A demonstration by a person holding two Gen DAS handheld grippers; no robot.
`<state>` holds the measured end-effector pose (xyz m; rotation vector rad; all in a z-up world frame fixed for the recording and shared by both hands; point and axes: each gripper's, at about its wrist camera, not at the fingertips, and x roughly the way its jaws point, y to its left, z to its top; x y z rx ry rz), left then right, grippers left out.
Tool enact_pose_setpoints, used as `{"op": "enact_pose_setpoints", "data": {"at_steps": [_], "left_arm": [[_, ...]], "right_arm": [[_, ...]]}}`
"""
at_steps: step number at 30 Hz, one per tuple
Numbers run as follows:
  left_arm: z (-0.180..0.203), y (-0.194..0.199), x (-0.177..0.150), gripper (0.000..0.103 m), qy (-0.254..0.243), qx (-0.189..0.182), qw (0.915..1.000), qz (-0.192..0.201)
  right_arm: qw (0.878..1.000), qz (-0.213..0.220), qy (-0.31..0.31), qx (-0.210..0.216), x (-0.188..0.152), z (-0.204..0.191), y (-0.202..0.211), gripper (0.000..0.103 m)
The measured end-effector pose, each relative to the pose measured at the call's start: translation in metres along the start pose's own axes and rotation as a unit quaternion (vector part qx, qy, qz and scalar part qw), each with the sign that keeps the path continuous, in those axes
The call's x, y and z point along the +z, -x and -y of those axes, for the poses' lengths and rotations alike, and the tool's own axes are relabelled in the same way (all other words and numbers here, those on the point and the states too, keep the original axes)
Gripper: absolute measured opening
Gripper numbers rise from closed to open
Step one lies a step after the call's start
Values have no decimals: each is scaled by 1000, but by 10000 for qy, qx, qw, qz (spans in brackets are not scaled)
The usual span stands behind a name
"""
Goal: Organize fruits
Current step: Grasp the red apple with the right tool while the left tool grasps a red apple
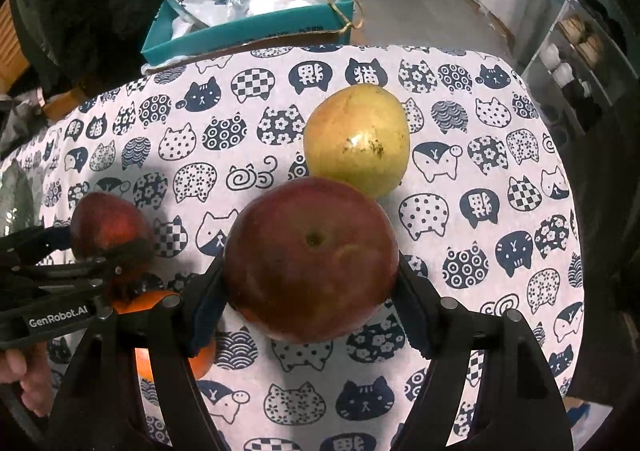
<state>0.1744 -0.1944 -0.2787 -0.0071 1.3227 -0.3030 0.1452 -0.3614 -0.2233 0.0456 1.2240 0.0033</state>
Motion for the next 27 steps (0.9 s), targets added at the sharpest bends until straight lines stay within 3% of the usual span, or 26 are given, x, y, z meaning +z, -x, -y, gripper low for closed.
{"op": "enact_pose_setpoints", "data": {"at_steps": [4,13,27], "left_arm": [[0,3,-1,75,-45,76,9999,58],[-4,32,-2,75,-165,370,9973,620],[-23,100,-11,75,-113,373,9911,1270]], "right_arm": [[10000,3,39,5,-1,-2,-1,75],[9998,163,80,47,3,-8,9,75],[9968,703,333,161,11,-32,57,75]]}}
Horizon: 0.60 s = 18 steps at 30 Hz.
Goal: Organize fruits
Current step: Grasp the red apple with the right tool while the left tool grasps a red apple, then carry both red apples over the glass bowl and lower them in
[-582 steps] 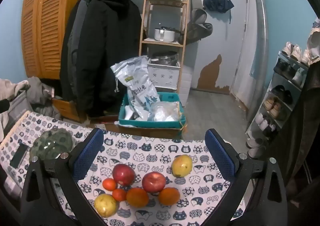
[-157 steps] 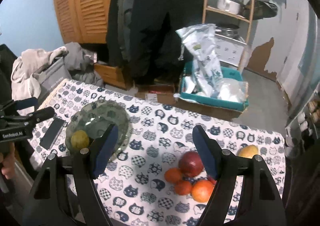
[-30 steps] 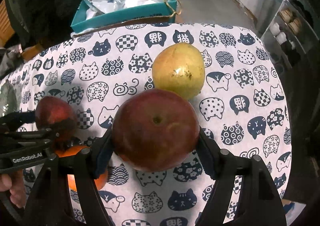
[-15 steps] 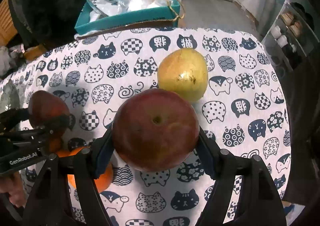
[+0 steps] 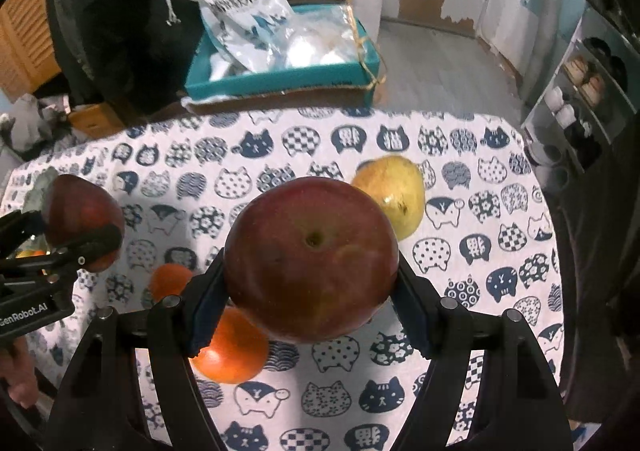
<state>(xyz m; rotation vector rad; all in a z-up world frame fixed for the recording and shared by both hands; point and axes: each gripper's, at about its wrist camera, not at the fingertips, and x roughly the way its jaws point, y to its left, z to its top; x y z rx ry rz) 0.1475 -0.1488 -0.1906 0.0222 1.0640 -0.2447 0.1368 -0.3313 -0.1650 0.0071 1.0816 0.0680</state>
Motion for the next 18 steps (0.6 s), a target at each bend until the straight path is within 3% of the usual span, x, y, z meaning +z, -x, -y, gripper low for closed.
{"op": "enact_pose_setpoints", "data": {"at_steps": [18], "left_arm": [[-59,87,-14,75,259,152,9968,744]], "right_arm": [[9962,690,393,346,19,-59,64,75]]}}
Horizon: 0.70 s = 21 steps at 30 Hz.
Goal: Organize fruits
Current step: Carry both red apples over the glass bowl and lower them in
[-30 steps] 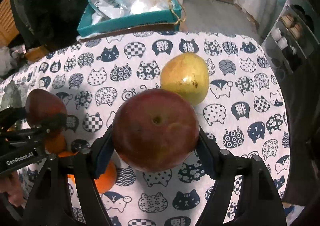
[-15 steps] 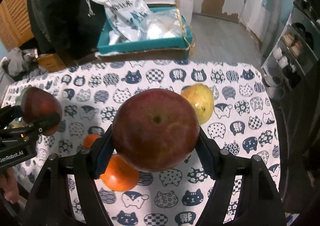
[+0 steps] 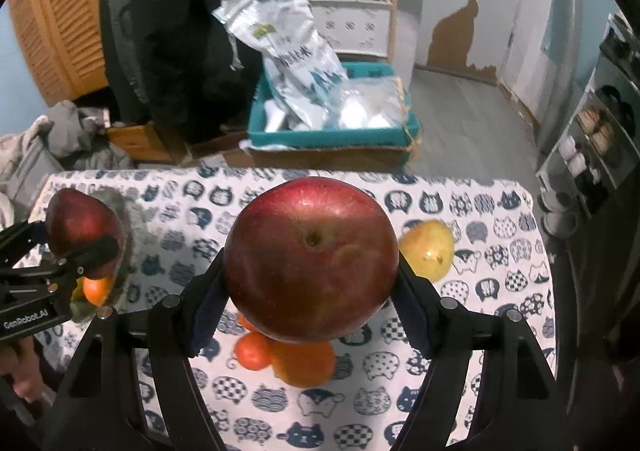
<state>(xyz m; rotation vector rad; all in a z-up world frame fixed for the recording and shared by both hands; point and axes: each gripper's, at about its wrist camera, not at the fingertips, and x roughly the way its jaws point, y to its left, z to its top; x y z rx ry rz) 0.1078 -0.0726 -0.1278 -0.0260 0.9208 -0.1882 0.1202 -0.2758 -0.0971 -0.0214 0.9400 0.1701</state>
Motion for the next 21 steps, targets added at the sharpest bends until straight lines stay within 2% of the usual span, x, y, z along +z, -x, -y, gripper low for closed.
{"op": "enact_pose_setpoints", "data": {"at_steps": [11,21], "left_arm": [[-52,45,-4,75,231,301,9984,431],[-99,57,-11,75,527,521,9959,524]], "right_arm": [[9986,277,380,249,18,-49,20,75],[9965,257,653,464,30,-100,9,75]]}}
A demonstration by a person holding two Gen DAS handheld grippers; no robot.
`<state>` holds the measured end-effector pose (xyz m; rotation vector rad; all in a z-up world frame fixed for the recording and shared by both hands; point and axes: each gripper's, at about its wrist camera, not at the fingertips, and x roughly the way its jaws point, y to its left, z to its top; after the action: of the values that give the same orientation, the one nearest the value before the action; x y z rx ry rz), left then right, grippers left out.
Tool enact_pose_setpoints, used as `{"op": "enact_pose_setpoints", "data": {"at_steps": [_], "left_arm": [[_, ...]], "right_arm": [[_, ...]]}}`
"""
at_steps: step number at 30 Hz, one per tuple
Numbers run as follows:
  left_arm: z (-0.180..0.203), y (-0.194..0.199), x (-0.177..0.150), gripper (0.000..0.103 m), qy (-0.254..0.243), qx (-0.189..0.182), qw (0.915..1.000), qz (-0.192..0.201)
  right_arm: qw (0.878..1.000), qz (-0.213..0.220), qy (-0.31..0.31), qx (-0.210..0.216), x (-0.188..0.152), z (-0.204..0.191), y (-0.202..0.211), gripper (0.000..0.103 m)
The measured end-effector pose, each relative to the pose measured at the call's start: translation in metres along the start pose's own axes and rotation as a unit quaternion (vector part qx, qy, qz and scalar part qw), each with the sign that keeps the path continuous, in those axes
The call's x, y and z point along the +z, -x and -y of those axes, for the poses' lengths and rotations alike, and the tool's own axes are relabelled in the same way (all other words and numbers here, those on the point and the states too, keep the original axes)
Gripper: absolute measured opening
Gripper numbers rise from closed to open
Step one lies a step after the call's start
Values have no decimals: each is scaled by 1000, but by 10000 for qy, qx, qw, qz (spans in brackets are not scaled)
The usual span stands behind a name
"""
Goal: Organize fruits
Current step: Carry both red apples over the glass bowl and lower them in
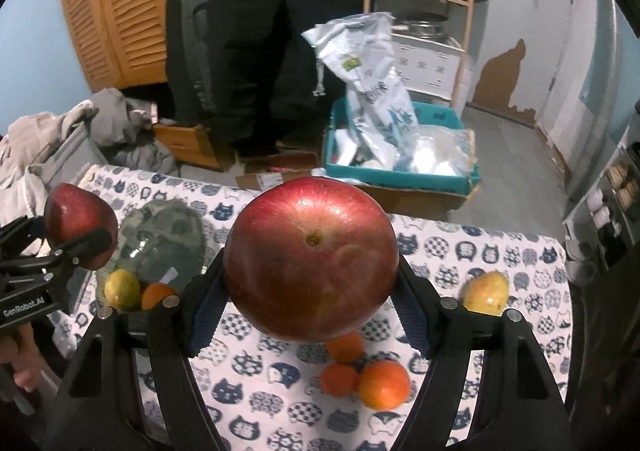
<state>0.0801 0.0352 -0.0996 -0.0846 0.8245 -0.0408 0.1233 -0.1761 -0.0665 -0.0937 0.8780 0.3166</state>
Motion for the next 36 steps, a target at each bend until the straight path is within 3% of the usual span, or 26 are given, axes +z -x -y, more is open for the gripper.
{"op": "enact_pose_setpoints", "data": {"at_steps": [25,36], "left_arm": [[-119,-29,-15,75,850,557,9942,-356],[-149,-83,-33,75,1316,526,9847,-1012]], "right_arm": [[9944,-509,428,824,29,-122,-85,75],[9906,-801,702,860,22,-153,-128,75]]}}
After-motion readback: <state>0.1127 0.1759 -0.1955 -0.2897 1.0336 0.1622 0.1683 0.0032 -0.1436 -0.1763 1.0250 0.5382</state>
